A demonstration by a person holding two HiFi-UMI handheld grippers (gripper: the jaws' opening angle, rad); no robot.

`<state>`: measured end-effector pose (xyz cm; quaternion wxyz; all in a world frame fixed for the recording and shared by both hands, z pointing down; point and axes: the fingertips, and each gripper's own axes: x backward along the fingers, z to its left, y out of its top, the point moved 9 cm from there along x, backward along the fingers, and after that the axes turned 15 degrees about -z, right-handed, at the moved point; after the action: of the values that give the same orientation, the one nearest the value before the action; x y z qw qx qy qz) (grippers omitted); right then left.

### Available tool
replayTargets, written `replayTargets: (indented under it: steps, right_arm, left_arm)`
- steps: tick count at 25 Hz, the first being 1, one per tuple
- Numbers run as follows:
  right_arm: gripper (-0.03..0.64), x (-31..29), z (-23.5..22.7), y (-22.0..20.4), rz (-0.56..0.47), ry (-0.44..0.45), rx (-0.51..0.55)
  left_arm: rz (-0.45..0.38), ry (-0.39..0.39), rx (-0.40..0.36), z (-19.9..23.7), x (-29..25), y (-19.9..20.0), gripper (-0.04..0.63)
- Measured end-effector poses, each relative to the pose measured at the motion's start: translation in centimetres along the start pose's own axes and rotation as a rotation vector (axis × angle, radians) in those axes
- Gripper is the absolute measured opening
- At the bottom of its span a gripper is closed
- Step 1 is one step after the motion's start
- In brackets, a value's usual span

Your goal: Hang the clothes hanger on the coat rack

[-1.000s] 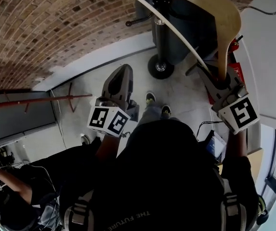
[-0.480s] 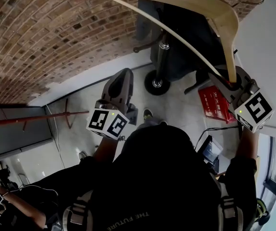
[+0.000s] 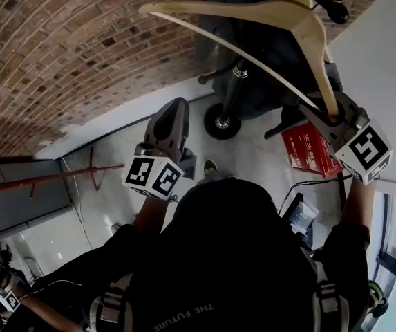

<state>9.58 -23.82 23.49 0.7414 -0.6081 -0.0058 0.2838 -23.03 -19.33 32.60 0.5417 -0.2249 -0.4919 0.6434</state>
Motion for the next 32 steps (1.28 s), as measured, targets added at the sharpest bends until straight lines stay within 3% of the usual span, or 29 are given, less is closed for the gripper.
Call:
replayTargets:
  steps: [17,25,32]
  right_arm:
    - [0.034,-1.8,-0.9,-1.9,0.181,-0.054,-0.011]
    - [0.034,-2.5,-1.3,-2.4,0.168,-0.044,-0.029]
    - [0.037,-2.7,-1.5,-2.8,0.145,-0.089,-0.029]
  left_arm:
    - [-0.021,0.007,0.012,0.9,1.1,0.6,0.021]
    - [-0.027,0.015,0.000,1.3,1.5,0.7,0.021]
    - [-0.025,0.022,-0.003,1.3,1.5,0.7,0.020]
